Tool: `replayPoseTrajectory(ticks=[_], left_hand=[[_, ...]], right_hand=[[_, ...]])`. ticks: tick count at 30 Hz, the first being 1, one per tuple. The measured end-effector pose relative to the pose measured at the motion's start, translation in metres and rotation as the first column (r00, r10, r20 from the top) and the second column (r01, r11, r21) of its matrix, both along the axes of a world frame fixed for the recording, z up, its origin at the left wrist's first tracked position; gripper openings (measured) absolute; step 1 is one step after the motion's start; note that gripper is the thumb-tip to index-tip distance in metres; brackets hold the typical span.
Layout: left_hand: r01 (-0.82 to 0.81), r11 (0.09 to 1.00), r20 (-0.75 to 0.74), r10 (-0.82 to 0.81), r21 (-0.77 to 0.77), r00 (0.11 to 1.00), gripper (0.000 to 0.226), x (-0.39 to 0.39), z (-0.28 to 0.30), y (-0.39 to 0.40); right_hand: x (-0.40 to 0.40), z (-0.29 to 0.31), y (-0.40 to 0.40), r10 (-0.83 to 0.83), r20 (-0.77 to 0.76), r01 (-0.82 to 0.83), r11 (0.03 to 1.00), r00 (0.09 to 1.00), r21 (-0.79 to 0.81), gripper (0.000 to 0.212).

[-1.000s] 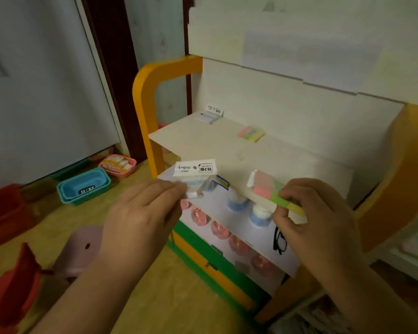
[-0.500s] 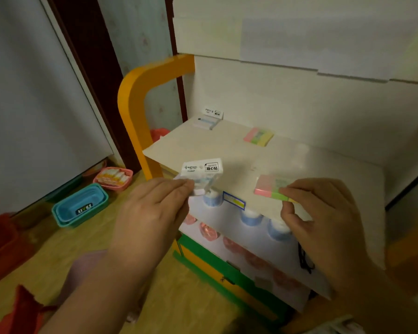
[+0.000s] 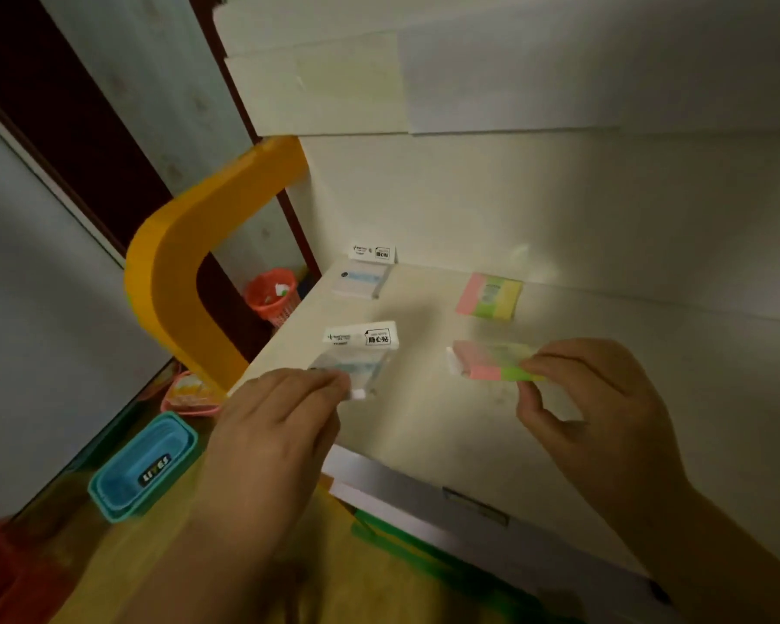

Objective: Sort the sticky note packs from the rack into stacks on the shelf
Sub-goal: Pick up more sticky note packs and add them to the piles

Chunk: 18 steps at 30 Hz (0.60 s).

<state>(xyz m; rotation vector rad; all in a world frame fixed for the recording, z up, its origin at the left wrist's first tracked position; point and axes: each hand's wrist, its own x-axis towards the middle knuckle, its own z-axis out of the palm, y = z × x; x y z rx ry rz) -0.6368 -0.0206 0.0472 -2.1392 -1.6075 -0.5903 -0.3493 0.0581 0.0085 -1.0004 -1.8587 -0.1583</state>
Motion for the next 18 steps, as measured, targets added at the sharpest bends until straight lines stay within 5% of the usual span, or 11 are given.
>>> replayPoseTrajectory(ticks=[12,18], left_hand=[[0.039,0.998,0.172,-0.032,-0.038,0.985,0.019,-0.054,-0.042,0.197],[0.019,0.992,0.141,-0.001,-0.126,0.99,0.027,-0.07,-0.065,0.241]], right_hand=[[0.008,0.002,0.006,-0.324,0.156,0.338,0.938,0.933,-0.072,0.016],[-0.002,0.005,0.01,-0.416,0.181,0.432,0.9,0.891,-0.055,0.015]])
